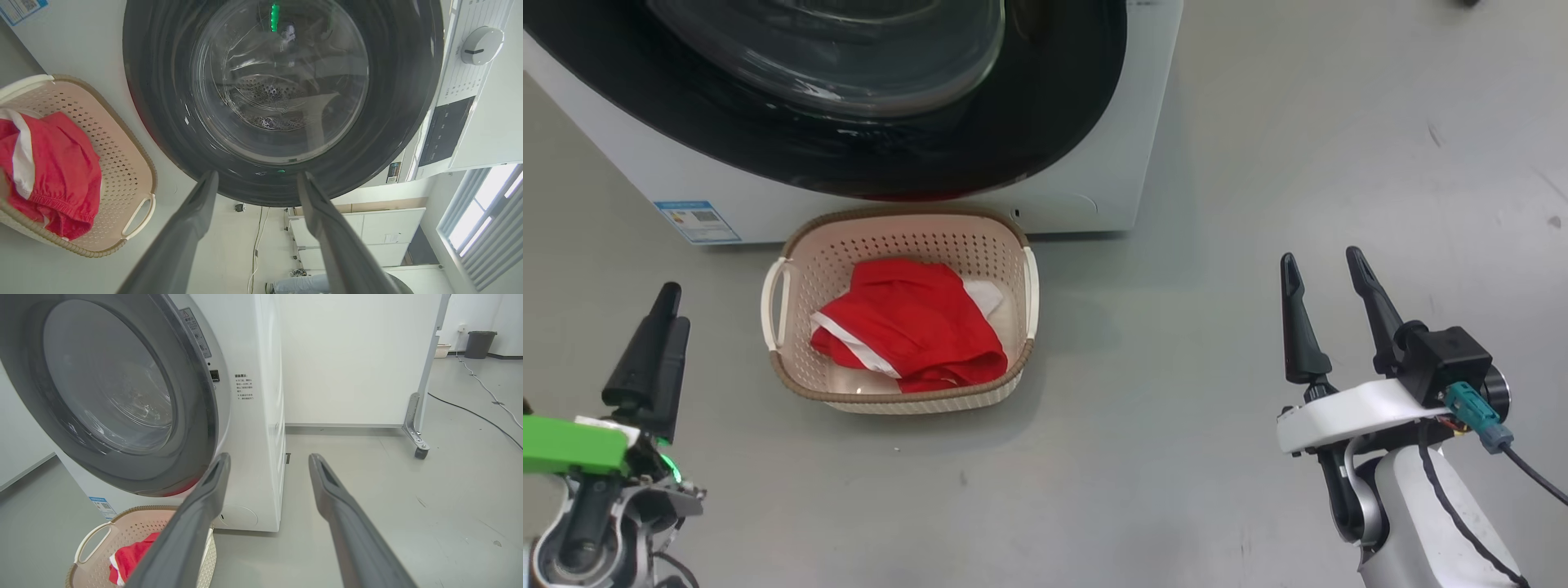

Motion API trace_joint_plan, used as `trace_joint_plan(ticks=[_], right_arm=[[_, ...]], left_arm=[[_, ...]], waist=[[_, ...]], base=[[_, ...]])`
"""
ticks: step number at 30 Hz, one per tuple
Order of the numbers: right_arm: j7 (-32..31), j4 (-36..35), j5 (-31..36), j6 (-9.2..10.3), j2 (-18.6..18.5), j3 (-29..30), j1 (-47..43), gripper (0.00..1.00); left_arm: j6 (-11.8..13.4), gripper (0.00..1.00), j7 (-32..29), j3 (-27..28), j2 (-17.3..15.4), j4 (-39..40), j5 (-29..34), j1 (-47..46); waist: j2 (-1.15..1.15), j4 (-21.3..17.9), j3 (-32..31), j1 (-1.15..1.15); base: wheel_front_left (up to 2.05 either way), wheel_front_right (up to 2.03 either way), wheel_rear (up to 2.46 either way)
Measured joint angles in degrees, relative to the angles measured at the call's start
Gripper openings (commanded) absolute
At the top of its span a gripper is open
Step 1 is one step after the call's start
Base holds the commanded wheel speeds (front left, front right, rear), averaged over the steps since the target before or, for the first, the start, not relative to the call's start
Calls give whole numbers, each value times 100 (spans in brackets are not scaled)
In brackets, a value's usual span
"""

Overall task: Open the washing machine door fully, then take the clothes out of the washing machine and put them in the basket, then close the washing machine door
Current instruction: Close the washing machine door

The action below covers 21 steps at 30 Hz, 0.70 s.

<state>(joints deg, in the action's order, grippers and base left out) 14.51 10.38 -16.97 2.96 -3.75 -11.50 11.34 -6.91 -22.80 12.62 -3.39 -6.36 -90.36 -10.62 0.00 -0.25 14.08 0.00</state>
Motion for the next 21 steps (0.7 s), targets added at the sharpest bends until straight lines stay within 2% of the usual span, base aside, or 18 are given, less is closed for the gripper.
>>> trace_joint_plan(ticks=[4,9,12,21], right_arm=[[-1,30,2,-38,4,37,-108,100],[0,57,43,-54,4,64,-242,100],[-1,81,49,-89,5,64,-304,100],[-1,115,103,-135,3,105,-573,100]], left_arm=[[0,100,446,-224,-41,241,911,251],[-1,100,1071,-637,-288,588,2298,499],[-5,100,1447,-884,-560,734,3229,620],[15,100,2353,-1366,-933,745,5276,1001]], waist=[[0,66,-212,0],[0,113,-469,0],[0,117,-606,0],[0,36,-940,0]], base=[[0,0,0],[0,0,0],[0,0,0],[0,0,0]])
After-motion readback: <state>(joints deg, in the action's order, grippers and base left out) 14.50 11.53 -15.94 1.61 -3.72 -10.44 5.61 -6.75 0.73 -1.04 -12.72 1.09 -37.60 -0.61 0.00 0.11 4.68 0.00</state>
